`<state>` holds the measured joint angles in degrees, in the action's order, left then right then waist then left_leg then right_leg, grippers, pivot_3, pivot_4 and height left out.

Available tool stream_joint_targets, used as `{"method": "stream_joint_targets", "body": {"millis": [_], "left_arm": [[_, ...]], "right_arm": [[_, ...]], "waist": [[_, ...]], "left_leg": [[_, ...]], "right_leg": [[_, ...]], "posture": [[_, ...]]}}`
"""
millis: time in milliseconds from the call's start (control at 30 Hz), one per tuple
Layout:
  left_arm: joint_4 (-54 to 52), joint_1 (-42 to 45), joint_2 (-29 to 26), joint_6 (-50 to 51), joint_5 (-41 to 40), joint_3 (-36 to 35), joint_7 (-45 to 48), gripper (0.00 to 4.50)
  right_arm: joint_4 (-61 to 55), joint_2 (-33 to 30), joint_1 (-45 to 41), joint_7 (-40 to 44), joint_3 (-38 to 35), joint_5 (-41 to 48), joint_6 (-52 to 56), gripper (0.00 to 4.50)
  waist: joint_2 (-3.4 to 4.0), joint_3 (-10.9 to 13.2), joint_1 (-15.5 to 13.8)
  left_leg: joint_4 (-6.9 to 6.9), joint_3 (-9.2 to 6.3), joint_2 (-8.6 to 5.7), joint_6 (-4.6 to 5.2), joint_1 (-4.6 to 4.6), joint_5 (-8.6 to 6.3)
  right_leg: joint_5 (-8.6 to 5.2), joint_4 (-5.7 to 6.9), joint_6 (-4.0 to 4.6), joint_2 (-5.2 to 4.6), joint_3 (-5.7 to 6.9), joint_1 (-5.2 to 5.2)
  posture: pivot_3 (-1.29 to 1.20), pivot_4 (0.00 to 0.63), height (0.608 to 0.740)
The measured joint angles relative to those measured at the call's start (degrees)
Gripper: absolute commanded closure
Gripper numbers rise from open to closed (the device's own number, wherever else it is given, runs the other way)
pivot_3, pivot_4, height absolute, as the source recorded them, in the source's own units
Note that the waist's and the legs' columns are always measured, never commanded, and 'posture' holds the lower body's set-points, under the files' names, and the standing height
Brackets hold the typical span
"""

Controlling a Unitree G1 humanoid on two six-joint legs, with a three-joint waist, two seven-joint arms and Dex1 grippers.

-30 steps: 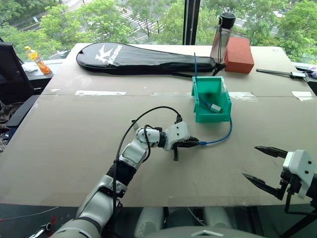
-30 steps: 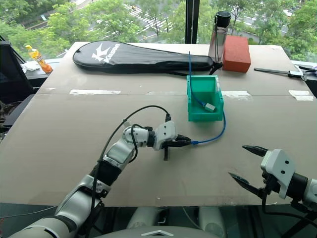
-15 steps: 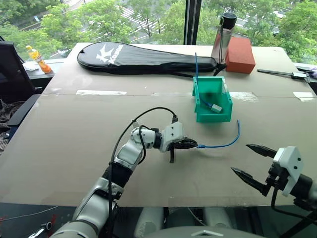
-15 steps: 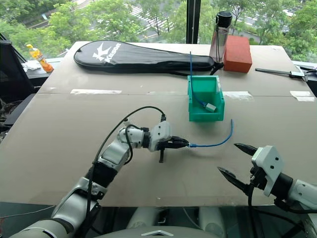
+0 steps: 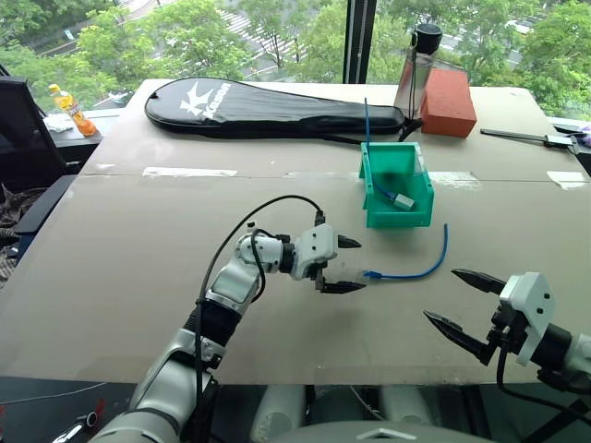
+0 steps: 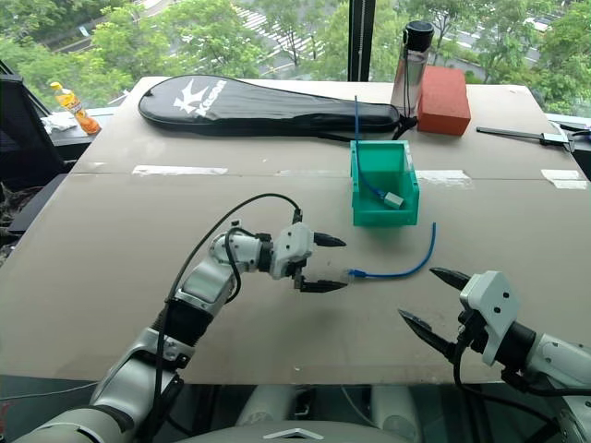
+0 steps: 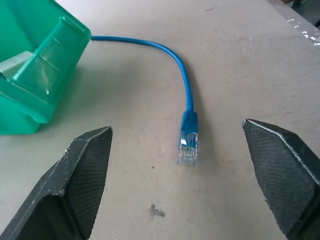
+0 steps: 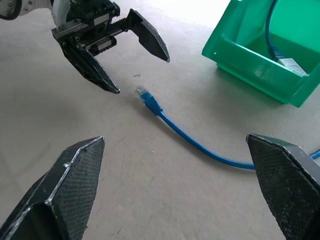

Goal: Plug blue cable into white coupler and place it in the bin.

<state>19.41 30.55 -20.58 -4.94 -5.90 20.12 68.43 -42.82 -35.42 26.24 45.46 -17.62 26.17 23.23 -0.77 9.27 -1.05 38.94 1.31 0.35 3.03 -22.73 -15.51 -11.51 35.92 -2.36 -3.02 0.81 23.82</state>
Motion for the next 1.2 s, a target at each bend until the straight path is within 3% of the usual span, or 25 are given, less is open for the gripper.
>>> {"method": "stream_joint_targets", "body": {"millis": [133, 367, 567, 633, 733, 1000, 1100, 1200], "left_arm": [[5.55, 2.92, 2.14, -4.61, 2.5, 1.07, -0.07, 1.29], [8.73, 4.0, 2.79, -8.2, 3.48, 1.76, 1.94, 4.4], [8.54, 3.39, 2.13, -9.6, 1.93, 0.6, 4.15, 4.48], [6.98, 3.13, 2.82, -9.67, -0.65, -1.16, 3.99, 4.48], [0.94, 4.03, 4.58, -10.33, -4.33, -4.49, 2.37, 4.48], [-4.34, 5.05, 6.84, -12.4, -6.28, -7.28, -1.94, 4.48], [-4.33, 5.04, 6.93, -14.09, -6.13, -7.28, -2.42, 4.5], [-4.33, 5.02, 6.81, -16.37, -5.94, -7.29, -2.89, 4.5]], "right_arm": [[-1.35, -0.12, 1.77, -0.37, -0.01, -0.05, -0.03, 0.0], [-2.45, -0.13, 4.67, -1.21, -0.19, -0.25, -0.12, 0.0], [-3.69, 1.68, 5.9, -3.67, -0.17, 1.57, 1.46, 0.0], [-3.89, 4.09, 4.52, -7.09, -0.01, 7.04, 5.8, 0.0], [-4.3, 9.8, 0.17, -16.38, 2.26, 20.59, 13.75, 0.0], [-3.81, 20.32, -12.06, -36.4, 6.97, 34.36, 18.47, 0.0], [-3.18, 23.69, -16.31, -41.3, 7.49, 38.58, 16.98, 0.63], [-1.95, 25.11, -18.72, -44.67, 8.59, 40.79, 16.3, 0.63]], "waist": [[-0.01, 0.0, 0.06], [-0.02, -0.01, 0.19], [-0.02, -0.01, 0.21], [-0.04, 0.0, 0.18], [-0.03, -0.01, 0.17], [-0.05, -0.03, 0.25], [-0.04, -0.03, 0.24], [-0.04, -0.03, 0.21]], "left_leg": [[0.03, 0.01, 0.0, 0.02, -0.03, -0.02], [0.03, 0.0, 0.02, 0.02, -0.02, -0.02], [0.04, 0.0, 0.04, 0.02, -0.02, -0.02], [0.05, -0.03, 0.06, 0.02, -0.04, -0.02], [0.13, -0.07, 0.1, 0.02, -0.07, -0.02], [0.14, -0.07, 0.05, 0.02, -0.04, -0.02], [0.14, -0.06, 0.05, 0.03, -0.05, -0.02], [0.14, -0.05, 0.02, 0.04, -0.07, -0.02]], "right_leg": [[0.01, 0.0, -0.02, 0.0, -0.01, 0.0], [0.05, 0.0, -0.1, 0.01, -0.01, 0.01], [0.05, 0.0, -0.08, 0.0, -0.01, 0.01], [0.06, 0.01, -0.07, -0.02, 0.01, 0.01], [0.01, 0.04, 0.03, -0.13, -0.03, 0.0], [0.1, 0.03, -0.12, -0.01, 0.01, -0.05], [0.13, 0.04, -0.17, 0.02, 0.02, -0.05], [0.13, 0.02, -0.18, 0.01, 0.01, -0.05]], "posture": [[0.0, 0.15, 0.74], [0.0, 0.15, 0.74], [0.0, 0.15, 0.74], [0.0, 0.15, 0.74], [0.0, 0.15, 0.74], [0.0, 0.15, 0.74], [0.0, 0.15, 0.74], [0.0, 0.15, 0.74]]}}
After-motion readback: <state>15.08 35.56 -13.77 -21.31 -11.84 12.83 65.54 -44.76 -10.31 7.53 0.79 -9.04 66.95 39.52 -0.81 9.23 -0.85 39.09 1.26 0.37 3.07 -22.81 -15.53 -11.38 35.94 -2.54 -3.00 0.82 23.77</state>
